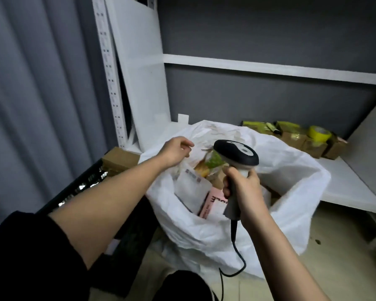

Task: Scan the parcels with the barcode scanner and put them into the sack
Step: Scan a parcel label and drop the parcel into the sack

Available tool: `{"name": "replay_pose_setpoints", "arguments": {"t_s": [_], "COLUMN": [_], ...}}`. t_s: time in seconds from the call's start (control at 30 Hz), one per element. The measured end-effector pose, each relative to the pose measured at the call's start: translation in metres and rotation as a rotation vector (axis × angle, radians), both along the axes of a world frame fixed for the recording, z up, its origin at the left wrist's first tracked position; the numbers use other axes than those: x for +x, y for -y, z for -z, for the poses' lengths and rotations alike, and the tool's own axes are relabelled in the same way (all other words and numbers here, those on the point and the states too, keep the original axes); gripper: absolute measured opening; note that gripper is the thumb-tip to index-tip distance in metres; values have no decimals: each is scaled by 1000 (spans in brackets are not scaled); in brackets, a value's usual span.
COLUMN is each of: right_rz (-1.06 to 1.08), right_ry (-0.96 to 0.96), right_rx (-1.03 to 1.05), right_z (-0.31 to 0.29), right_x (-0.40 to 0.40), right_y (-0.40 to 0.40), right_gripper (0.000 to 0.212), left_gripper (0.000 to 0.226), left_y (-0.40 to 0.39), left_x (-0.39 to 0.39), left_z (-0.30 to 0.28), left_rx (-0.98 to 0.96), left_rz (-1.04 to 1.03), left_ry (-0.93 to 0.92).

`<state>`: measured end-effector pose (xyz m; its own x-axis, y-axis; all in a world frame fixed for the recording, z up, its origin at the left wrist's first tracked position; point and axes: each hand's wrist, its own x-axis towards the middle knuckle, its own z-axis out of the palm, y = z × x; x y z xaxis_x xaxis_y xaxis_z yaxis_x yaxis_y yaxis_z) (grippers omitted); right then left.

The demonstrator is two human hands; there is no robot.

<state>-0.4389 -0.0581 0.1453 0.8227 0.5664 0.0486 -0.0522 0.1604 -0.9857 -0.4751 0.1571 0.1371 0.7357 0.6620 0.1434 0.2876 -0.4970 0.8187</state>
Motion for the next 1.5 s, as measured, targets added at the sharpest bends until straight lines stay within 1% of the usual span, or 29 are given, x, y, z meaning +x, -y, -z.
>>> {"name": "replay_pose_setpoints", "arguments": {"t_s": [0.07, 0.13, 0.2, 0.27, 0.37, 0.4, 0.5, 0.6, 0.67, 0.7, 0.8, 0.87, 0.9, 0.97, 1.03, 1.07, 1.1, 1.13, 1.17, 1.2, 1.23, 1.27, 1.3, 1.33, 1.37, 1.4, 1.43, 1.5], "right_rz": [-103, -220, -368, -506, -623, -643, -650, -627, -638, -645, -689, -764, -803, -839, -839, -832, -827, -826, -831, -833, -829, -816, -794, -769, -745, -727, -717, -712], "right_ry": [11, 20, 32, 44, 3, -22, -67, -132, -167, -179, -193, -187, -186, -193, -208, -220, -236, -256, -276, -286, -292, -298, -301, -302, -301, -300, -301, -307], "right_rx": [-7, -35, -62, -106, -200, -231, -318, -387, -431, -457, -510, -558, -585, -630, -653, -659, -663, -663, -659, -649, -637, -624, -614, -607, -603, -598, -591, -577], "right_z": [-1, 2, 12, 30, 62, 76, 116, 161, 187, 198, 225, 238, 243, 252, 262, 268, 272, 276, 279, 281, 283, 283, 282, 282, 282, 282, 283, 285], "right_x": [-24, -49, -77, -105, -130, -134, -132, -125, -121, -120, -119, -116, -114, -109, -103, -100, -98, -96, -94, -92, -91, -90, -89, -88, -86, -84, -83, -81], "right_y": [-33, -65, -99, -130, -175, -192, -238, -282, -310, -322, -356, -373, -379, -387, -394, -398, -401, -403, -405, -406, -406, -406, -405, -405, -405, -405, -405, -406], "right_gripper": [16, 15, 13, 13, 14, 17, 26, 25, 24, 23, 22, 19, 18, 21, 28, 32, 36, 39, 39, 38, 36, 35, 36, 40, 43, 43, 41, 38], "left_gripper": [15, 15, 13, 10, 11, 9, 21, 35, 45, 47, 47, 53, 52, 43, 42, 45, 52, 57, 58, 56, 51, 51, 54, 56, 62, 71, 74, 71], "left_y": [-29, -59, -88, -114, -142, -152, -174, -194, -205, -214, -236, -245, -247, -252, -256, -256, -257, -256, -255, -254, -255, -250, -252, -253, -252, -254, -254, -250], "left_x": [-43, -85, -132, -174, -219, -229, -242, -238, -232, -229, -217, -209, -204, -198, -187, -181, -179, -173, -171, -169, -166, -166, -165, -165, -166, -166, -166, -163], "left_z": [-5, 2, 19, 50, 100, 120, 175, 232, 266, 285, 334, 359, 368, 383, 401, 408, 414, 419, 420, 414, 422, 421, 424, 434, 440, 445, 448, 455], "left_rx": [26, 61, 84, 58, -19, -43, -49, -72, -97, -97, -19, 38, 70, 286, 357, 388, 510, 492, 433, 329, 325, 216, 225, 395, 483, 468, 421, 340], "left_rz": [-100, -222, -326, -390, -423, -397, -194, -16, 60, 78, 135, 169, 159, 290, 327, 486, 625, 615, 569, 509, 480, 422, 474, 565, 539, 498, 445, 391], "left_ry": [34, 14, -54, -158, -338, -423, -678, -950, -1116, -1169, -1242, -1278, -1279, -1346, -1293, -1366, -1383, -1424, -1438, -1433, -1411, -1397, -1396, -1414, -1439, -1520, -1545, -1525]}}
